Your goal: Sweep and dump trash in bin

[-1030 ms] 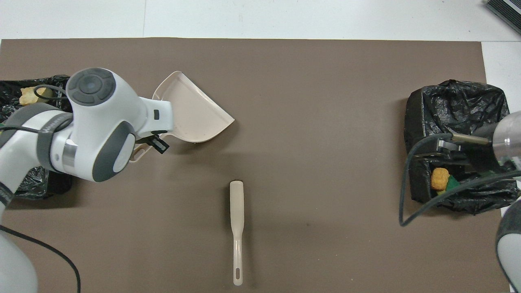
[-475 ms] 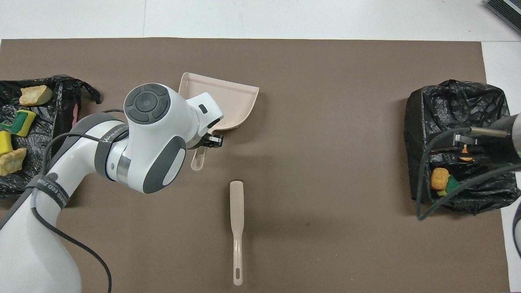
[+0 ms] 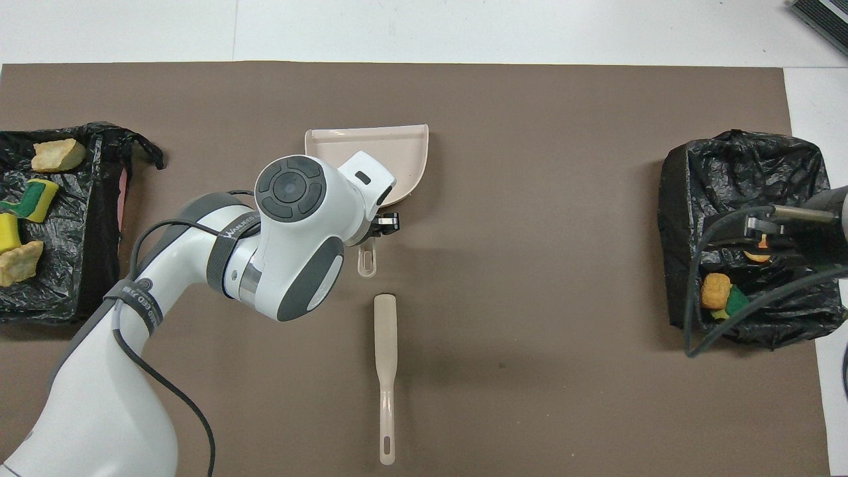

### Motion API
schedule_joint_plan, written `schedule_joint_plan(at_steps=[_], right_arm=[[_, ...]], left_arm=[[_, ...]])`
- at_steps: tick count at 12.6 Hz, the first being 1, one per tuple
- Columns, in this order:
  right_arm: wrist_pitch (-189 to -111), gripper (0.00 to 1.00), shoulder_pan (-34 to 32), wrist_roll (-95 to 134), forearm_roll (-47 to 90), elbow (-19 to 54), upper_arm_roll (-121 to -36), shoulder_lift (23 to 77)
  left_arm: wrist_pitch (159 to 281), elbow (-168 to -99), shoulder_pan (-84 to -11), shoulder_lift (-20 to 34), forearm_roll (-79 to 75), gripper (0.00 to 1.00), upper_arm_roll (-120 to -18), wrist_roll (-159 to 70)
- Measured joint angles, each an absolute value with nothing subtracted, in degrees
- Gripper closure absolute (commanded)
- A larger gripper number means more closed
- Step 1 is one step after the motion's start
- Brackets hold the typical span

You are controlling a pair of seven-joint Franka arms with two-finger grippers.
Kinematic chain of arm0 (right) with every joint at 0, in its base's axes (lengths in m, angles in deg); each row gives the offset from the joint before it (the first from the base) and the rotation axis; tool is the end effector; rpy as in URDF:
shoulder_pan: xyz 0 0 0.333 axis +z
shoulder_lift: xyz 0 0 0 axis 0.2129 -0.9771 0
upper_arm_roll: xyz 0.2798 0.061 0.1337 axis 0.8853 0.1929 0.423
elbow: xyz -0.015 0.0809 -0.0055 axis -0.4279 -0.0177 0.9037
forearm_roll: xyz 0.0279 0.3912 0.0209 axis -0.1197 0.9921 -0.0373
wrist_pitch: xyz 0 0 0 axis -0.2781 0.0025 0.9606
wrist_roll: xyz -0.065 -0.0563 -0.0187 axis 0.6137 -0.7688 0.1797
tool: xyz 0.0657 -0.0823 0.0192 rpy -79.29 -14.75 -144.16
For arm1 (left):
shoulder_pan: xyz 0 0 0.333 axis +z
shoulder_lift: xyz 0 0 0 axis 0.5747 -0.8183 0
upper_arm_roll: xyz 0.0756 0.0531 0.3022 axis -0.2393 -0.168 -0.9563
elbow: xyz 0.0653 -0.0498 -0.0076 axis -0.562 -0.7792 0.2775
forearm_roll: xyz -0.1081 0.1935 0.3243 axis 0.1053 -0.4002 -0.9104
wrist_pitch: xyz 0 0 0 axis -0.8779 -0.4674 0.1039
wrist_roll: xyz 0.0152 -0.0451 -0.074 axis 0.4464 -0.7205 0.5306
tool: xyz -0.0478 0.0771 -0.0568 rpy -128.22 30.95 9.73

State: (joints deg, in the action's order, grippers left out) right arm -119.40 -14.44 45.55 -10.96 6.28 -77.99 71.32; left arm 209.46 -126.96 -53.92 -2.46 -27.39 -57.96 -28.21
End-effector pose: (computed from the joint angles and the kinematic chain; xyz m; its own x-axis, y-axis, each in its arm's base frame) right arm 0.5116 0.0516 0.6595 0.9756 -0.2176 0.0280 -0.2186 -0.9751 0.0376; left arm 0.5538 -0.3393 0.3759 0.9988 0.0038 0.0488 -0.0024 -0.9921 0.1254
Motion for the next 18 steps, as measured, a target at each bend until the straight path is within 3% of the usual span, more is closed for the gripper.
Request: schedule_joint_plan(at_steps=[1,2,3,4,10,14,18], right_arm=[[-119.4,0.00,-14.5,45.5,-11.0,6.3,-78.0,71.3],[-119.4,0.00,-14.5,45.5,-11.0,6.3,-78.0,71.3],[-119.4,0.00,-14.5,45.5,-11.0,6.3,-78.0,71.3],[-119.4,0.00,-14.6,45.5,-11.0,6.3,-78.0,71.3],[-119.4,0.00,-15.0,45.1,-11.0,6.3,-78.0,71.3],[-119.4,0.00,-15.3,43.7,-11.0,6.2,-78.0,71.0],[-119.4,0.00,-15.6,43.7,-11.0,6.2,-78.0,70.9]], left_arm=[[209.5,-127.0,-53.9,-2.5,-27.4,0.95,-58.1,-28.1],[209.6,-127.0,-53.9,-2.5,-27.4,0.80,-58.2,-28.0],[209.7,-127.0,-53.9,-2.5,-27.4,0.12,-58.3,-27.9],[209.7,-127.0,-53.9,-2.6,-27.4,0.00,-58.4,-27.9],[208.9,-126.3,-52.9,-2.4,-27.4,0.00,-59.7,-27.8],[202.4,-122.2,-48.0,-1.4,-27.4,0.00,-59.9,-30.0],[193.2,-120.8,-40.0,3.6,-27.4,0.00,-59.9,-43.1]])
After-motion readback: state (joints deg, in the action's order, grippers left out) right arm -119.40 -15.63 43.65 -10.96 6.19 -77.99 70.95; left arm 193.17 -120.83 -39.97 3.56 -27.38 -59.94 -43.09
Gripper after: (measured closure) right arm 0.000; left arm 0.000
